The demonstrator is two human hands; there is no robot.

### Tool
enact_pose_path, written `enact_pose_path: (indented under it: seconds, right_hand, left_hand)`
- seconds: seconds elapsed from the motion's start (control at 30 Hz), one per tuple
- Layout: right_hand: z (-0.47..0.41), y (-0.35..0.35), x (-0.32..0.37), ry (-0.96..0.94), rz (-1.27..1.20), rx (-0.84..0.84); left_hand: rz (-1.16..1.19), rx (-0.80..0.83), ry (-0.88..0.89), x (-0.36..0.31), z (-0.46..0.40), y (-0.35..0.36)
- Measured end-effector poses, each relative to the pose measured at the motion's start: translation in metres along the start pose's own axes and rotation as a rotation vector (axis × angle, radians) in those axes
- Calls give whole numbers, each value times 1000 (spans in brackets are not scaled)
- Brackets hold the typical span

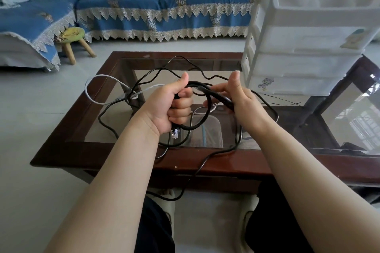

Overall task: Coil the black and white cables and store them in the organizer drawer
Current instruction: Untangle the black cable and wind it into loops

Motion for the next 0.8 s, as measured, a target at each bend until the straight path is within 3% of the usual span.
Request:
enact_pose_path:
  seconds: [0.1, 0.27, 0.43, 0.6, 0.67, 0.8]
  right_hand:
    - [-3, -11, -1, 54, 61, -197]
    - [-1, -1, -2, -57, 284, -68]
    - [-6, -22, -5, -69, 489, -237]
    - [-7, -23, -3, -136, 811, -321]
    - [-6, -21, 2, -135, 826, -384]
    - [4, -7, 16, -327, 785, -442]
  left_hand:
    - [50, -52, 31, -5, 1, -9]
    - [179, -205, 88, -12, 5, -27]
    - [408, -470, 211, -20, 12, -60]
    - [116, -620, 257, -23, 18, -63]
    - [-83, -706, 297, -27, 20, -63]
    - [-564, -863, 390, -34, 20, -56]
Point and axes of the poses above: each hand's wrist, its own z-axis away from the middle knuckle, its own y-axis out of the palm, x = y × z, the point moved 5 cm from there along -z, towards the middle knuckle, and after that the axes turned 5 degrees about -z, right-handed, at the moved point
